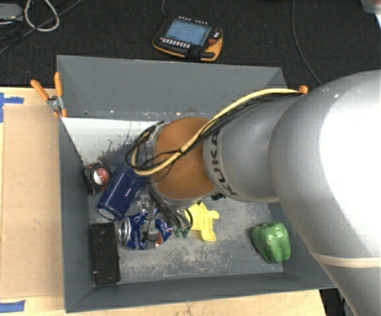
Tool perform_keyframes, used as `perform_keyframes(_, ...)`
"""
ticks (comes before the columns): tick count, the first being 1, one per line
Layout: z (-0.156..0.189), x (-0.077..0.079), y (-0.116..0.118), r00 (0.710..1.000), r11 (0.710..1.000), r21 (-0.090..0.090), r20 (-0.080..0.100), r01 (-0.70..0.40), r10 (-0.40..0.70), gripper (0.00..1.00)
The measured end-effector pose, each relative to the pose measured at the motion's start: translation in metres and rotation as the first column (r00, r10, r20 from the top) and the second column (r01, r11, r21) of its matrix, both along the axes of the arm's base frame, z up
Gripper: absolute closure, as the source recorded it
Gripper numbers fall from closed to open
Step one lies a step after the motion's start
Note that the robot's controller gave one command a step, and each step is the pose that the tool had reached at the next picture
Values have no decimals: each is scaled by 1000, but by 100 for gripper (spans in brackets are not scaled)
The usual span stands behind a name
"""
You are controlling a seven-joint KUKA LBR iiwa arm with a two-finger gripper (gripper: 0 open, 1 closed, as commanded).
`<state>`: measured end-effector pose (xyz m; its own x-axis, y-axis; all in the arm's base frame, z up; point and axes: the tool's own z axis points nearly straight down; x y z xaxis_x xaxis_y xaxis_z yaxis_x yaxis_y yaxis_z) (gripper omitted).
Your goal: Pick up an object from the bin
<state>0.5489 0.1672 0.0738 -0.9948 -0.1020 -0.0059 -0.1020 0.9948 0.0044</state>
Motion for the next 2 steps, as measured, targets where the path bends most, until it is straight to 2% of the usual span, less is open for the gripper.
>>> perform_keyframes(1, 90, 26, -19, 996, 996, -3, -3, -87, 87, 100)
perform_keyframes(2, 201, 2, -19, 1000, 1000, -3, -15, 22, -23, 100)
